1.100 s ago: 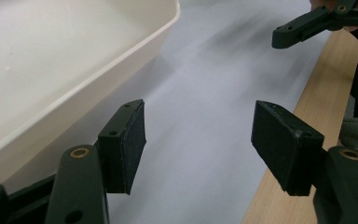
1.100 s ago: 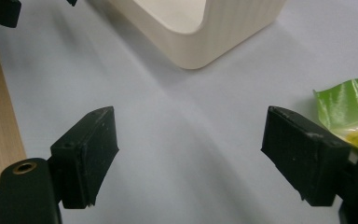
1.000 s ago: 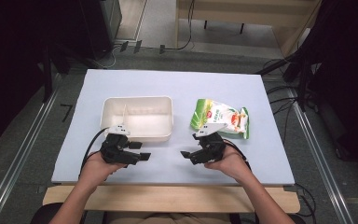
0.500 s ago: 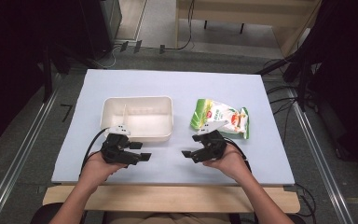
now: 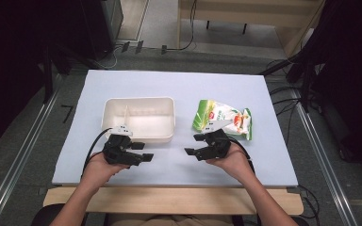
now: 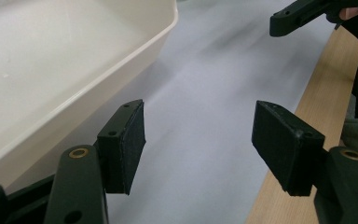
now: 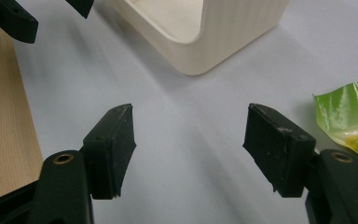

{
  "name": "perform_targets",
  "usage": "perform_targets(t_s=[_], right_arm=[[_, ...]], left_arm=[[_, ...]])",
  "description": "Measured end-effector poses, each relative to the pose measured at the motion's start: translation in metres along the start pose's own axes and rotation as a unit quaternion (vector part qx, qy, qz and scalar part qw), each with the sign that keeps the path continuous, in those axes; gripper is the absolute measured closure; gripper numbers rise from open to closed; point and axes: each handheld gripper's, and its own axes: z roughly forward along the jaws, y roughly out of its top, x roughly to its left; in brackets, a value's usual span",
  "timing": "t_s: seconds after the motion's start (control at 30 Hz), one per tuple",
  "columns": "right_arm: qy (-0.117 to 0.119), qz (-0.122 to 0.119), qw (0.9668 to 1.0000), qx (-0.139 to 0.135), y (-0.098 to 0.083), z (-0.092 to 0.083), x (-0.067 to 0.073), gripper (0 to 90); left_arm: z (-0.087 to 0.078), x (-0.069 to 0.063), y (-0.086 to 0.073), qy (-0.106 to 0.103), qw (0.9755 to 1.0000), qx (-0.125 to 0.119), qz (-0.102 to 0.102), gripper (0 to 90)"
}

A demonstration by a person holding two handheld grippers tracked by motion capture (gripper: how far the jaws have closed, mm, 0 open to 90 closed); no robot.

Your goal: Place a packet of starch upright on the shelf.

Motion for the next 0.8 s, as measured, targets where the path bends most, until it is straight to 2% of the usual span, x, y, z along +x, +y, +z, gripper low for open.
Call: perform_targets(t_s=[0.27,0.53,0.8], right_arm=[[0.0,-0.003,1.0,0.003,0.0003,-0.0007,-0.0001,36.5],[0.0,-0.006,0.9998,0.019,-0.0011,0.0024,-0.0012,38.7],[0.009,-0.003,0.9998,0.015,-0.0008,0.0015,-0.0015,39.4]], left_arm=[[-0.0015,0.0009,0.0,0.0,1.0,0.0,0.002,35.7],[-0.0016,-0.0006,-0.001,-0.001,1.0,-0.003,0.0,35.6],[-0.0038,-0.0013,-0.0009,-0.002,1.0,-0.003,0.002,35.5]])
